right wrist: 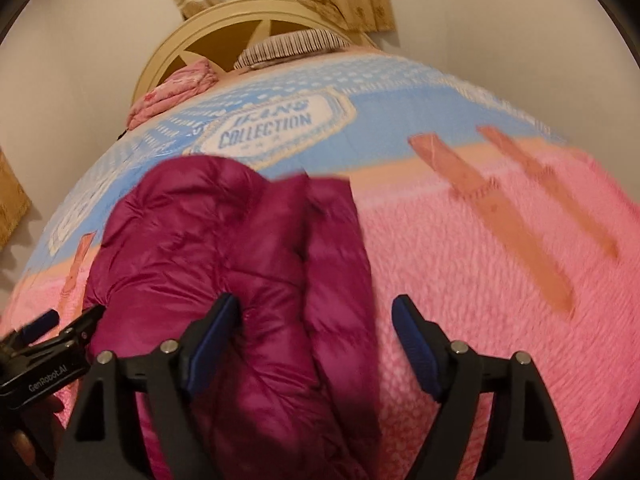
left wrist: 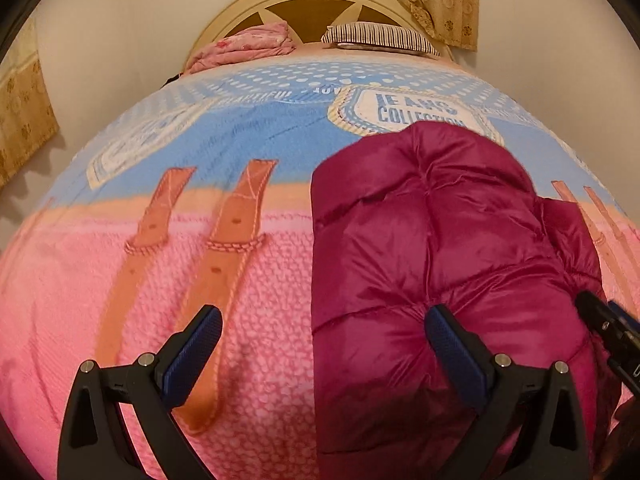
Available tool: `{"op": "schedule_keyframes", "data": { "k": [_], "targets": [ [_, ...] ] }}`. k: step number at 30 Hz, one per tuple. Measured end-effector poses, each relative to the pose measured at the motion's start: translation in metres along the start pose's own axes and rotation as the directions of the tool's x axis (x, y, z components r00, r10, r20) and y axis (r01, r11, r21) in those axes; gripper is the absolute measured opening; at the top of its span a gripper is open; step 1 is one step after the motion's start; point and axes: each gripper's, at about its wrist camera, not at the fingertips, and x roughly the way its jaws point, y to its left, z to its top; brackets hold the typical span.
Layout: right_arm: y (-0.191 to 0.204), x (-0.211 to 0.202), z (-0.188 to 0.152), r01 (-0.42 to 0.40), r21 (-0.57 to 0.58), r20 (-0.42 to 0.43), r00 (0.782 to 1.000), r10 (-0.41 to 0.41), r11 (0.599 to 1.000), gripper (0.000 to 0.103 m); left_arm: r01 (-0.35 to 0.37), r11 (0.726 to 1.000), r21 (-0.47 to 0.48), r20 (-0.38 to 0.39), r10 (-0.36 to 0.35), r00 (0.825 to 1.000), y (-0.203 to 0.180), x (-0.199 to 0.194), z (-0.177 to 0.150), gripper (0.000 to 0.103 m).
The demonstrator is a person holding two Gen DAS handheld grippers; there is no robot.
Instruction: Fold large clothes
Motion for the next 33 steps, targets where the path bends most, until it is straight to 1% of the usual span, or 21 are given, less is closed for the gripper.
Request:
{"op": "schedule_keyframes", "data": {
  "k": [3,5,9,12,14,18,19,23,28,30,31,32,33],
  "targets": [
    [0.001,0.003,-0.001,0.004,-0.02,-0.003,1.0,-0.004,1.0,0.081,-0.006,1.0,0.016,0.001,0.006,1.0,-0.004,0.006,-0.002,0.102],
    [0.001,0.009,-0.002,-0.011,-0.01,-0.023,1.0,0.011,1.0,0.081,-0.013,1.0,0.025,0.007,0.013,1.0,-0.007,0.01,-0.002,0.102],
    [-0.004,0.018,-0.005,-0.048,0.016,-0.042,0.998,0.049,0.999,0.081,0.008,1.0,0.006,0.004,-0.008,1.0,-0.005,0.015,-0.005,0.102],
    [-0.005,0.02,-0.008,-0.055,0.007,-0.037,0.998,0.055,0.998,0.081,0.028,1.0,-0.015,0.007,-0.028,1.0,-0.003,0.018,-0.007,0.102],
    [-0.004,0.02,-0.01,-0.06,-0.002,-0.033,0.998,0.06,0.998,0.078,0.039,0.999,-0.021,0.004,-0.039,0.999,-0.002,0.019,-0.008,0.102],
    [-0.001,0.02,-0.012,-0.116,-0.01,-0.034,0.993,0.115,0.993,0.06,0.064,0.998,-0.012,-0.004,-0.064,0.998,-0.003,0.02,-0.008,0.102],
    [0.0,0.019,-0.013,-0.12,-0.011,-0.036,0.992,0.12,0.993,0.058,0.073,0.997,-0.017,-0.009,-0.073,0.997,-0.003,0.021,-0.008,0.102],
    [0.001,0.021,-0.014,-0.122,-0.015,-0.039,0.992,0.122,0.992,0.058,0.085,0.996,-0.018,-0.016,-0.085,0.996,-0.004,0.023,-0.007,0.101],
    [0.005,0.021,-0.014,-0.101,-0.04,-0.042,0.994,0.099,0.994,0.057,0.101,0.995,-0.003,-0.015,-0.101,0.995,-0.009,0.021,-0.009,0.092],
    [0.007,0.021,-0.014,-0.096,-0.049,-0.042,0.995,0.094,0.994,0.056,0.103,0.994,0.024,-0.009,-0.103,0.995,-0.015,0.017,-0.009,0.079],
    [0.008,0.022,-0.014,-0.094,-0.054,-0.042,0.995,0.092,0.994,0.055,0.102,0.994,0.038,-0.005,-0.102,0.995,-0.019,0.015,-0.009,0.076],
    [0.009,0.022,-0.014,-0.092,-0.059,-0.041,0.995,0.09,0.994,0.054,0.096,0.994,0.056,0.0,-0.096,0.995,-0.023,0.013,-0.01,0.07],
    [0.01,0.021,-0.014,-0.09,-0.062,-0.041,0.995,0.088,0.994,0.054,0.091,0.993,0.07,0.004,-0.091,0.996,-0.027,0.011,-0.01,0.067]
  ]
}}
